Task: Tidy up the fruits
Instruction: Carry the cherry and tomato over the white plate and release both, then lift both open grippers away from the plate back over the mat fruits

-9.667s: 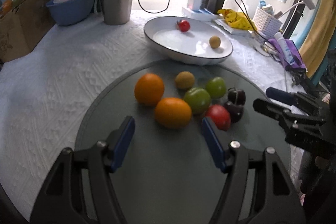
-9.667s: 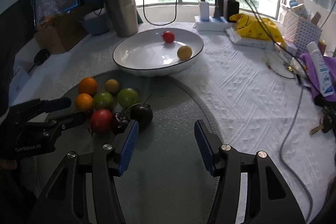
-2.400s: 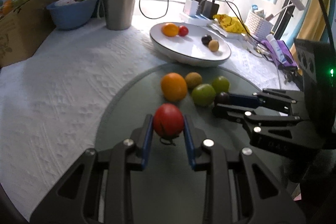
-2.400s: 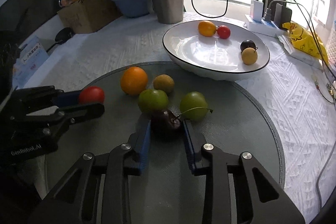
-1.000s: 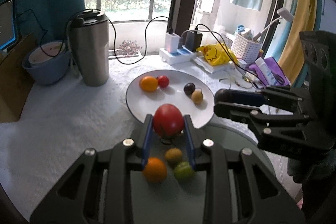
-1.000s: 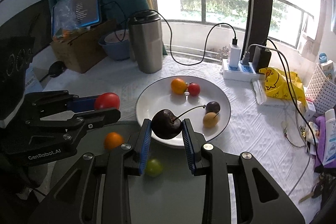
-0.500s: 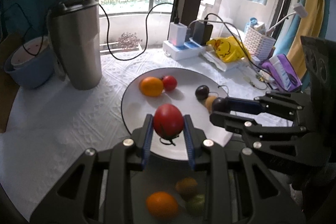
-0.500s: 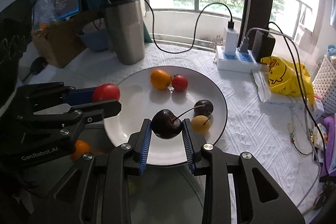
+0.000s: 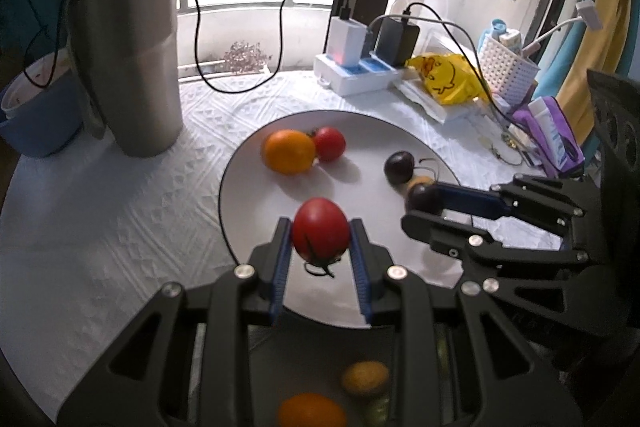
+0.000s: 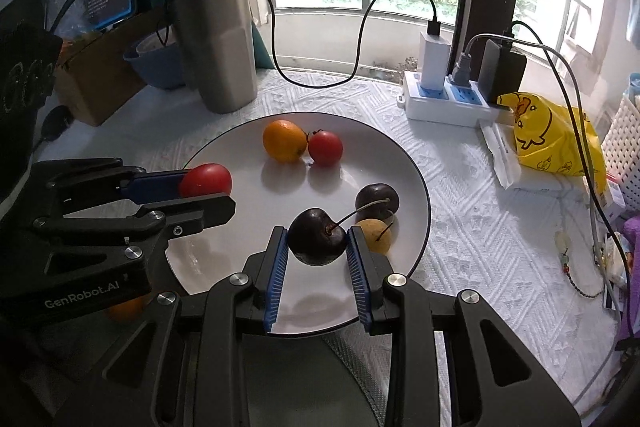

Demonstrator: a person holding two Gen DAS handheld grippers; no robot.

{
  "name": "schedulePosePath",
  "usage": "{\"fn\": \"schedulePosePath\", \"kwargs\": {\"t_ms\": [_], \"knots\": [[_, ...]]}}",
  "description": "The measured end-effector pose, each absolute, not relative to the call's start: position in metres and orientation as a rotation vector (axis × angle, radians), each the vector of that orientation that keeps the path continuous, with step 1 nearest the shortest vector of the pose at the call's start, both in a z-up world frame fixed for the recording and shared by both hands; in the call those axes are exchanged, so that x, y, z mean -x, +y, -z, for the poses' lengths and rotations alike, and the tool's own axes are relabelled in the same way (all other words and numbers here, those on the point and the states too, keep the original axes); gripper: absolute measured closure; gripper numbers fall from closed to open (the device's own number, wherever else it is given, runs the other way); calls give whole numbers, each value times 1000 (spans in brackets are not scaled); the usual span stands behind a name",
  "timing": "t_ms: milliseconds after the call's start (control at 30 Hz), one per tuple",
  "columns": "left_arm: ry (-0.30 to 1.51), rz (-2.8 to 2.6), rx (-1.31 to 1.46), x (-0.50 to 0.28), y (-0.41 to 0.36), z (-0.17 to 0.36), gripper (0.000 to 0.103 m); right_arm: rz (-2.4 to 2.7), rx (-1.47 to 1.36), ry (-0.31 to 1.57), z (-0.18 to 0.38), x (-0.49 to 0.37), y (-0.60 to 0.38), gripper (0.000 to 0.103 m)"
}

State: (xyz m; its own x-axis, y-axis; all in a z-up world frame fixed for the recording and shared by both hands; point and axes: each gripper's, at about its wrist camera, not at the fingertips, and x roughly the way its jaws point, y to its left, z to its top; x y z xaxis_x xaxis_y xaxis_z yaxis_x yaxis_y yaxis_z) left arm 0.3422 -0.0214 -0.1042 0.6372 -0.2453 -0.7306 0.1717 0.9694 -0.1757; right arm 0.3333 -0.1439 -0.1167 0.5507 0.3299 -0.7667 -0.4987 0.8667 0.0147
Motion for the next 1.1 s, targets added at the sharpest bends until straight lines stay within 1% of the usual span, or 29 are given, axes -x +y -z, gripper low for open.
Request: {"fn": "schedulePosePath", "kwargs": {"t_ms": [100, 133, 167, 233, 300, 333, 367, 433, 567, 767, 1100], "knots": [[844, 238, 87, -340, -22, 102, 73, -487, 211, 848, 114, -332, -145, 71], [842, 239, 86, -339, -22, 101, 73, -483, 212, 844, 112, -332, -145, 69], [837, 239, 83, -338, -23, 98, 73, -477, 213, 840, 110, -331, -146, 63], [824, 236, 78, -334, -23, 94, 73, -469, 210, 831, 106, -329, -147, 55], [814, 233, 76, -332, -24, 90, 72, -458, 205, 821, 101, -326, -148, 52], [808, 229, 75, -330, -24, 88, 69, -451, 203, 814, 98, -324, -149, 47], [802, 226, 77, -328, -24, 85, 62, -444, 202, 809, 96, -323, -150, 42], [790, 220, 87, -324, -22, 81, 60, -425, 198, 797, 90, -319, -152, 39], [767, 216, 87, -313, -20, 70, 59, -377, 189, 775, 78, -311, -158, 36], [721, 214, 88, -291, -19, 53, 59, -330, 176, 746, 62, -293, -167, 36], [674, 207, 95, -252, -15, 38, 59, -315, 182, 705, 45, -254, -169, 36]]}}
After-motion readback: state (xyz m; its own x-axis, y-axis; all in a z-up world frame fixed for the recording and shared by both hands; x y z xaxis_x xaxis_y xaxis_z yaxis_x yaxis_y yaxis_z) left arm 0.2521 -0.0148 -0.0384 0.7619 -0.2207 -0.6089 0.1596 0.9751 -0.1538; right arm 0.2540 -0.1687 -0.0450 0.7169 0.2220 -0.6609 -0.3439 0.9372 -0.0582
